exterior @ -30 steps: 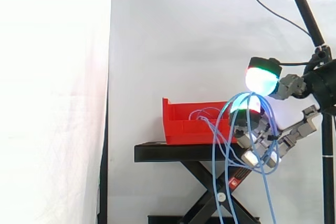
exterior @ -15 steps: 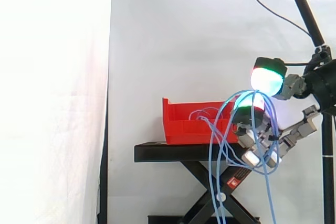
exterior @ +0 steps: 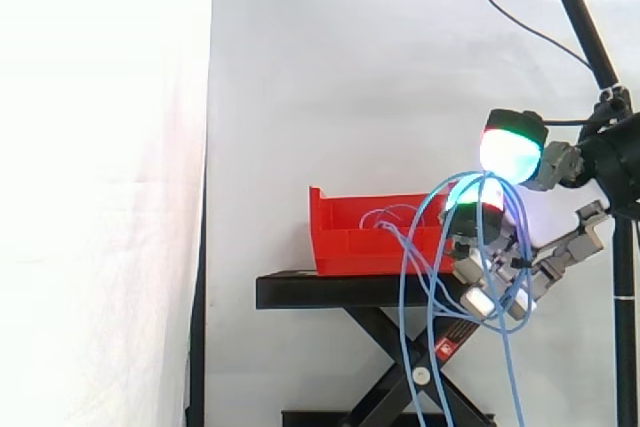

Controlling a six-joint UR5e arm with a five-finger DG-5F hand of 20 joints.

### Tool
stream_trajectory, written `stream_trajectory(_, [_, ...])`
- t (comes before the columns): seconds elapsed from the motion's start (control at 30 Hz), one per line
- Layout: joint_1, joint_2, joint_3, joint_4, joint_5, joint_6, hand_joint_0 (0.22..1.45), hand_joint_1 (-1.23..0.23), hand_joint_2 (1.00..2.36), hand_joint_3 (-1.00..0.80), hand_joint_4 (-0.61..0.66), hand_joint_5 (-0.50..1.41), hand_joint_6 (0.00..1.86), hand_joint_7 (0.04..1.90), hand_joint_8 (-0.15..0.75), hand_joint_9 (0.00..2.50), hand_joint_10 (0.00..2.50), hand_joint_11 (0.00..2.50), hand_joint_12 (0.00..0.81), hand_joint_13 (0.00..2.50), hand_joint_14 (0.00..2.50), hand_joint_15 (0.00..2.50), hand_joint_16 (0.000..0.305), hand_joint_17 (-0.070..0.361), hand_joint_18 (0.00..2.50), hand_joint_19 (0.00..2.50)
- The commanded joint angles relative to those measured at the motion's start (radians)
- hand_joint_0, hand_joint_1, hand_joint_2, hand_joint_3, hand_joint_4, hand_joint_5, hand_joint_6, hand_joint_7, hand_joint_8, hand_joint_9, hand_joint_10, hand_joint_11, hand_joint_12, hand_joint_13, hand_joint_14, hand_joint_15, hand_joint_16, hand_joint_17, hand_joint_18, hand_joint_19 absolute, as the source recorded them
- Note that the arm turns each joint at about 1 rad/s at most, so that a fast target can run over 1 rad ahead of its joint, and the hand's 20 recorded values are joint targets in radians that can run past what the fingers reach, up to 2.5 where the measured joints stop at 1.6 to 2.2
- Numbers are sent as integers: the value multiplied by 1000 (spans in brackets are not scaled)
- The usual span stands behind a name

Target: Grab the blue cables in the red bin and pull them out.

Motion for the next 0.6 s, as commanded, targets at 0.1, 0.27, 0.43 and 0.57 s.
stream_trajectory(0.1, [0, 0, 0, 0, -1, -1, 690, -1081, 1000, -1000, 183, 691, 871, 470, 234, 793, 30, 902, 343, 640, 26, 682, 52, 118, 562, 955])
stream_trajectory(0.27, [-2, 0, 0, 0, -2, -1, 693, -1085, 1000, -1000, 202, 638, 940, 428, 235, 776, 31, 922, 345, 640, 26, 687, 53, 119, 564, 954])
stream_trajectory(0.43, [-2, 0, 0, 0, -2, -1, 688, -1090, 1000, -1000, 214, 599, 978, 405, 236, 769, 31, 928, 346, 642, 27, 688, 54, 121, 570, 952])
stream_trajectory(0.57, [-2, 0, 1, 0, -2, -1, 682, -1094, 1000, -1000, 219, 586, 981, 395, 241, 762, 31, 930, 347, 644, 25, 687, 54, 122, 573, 949])
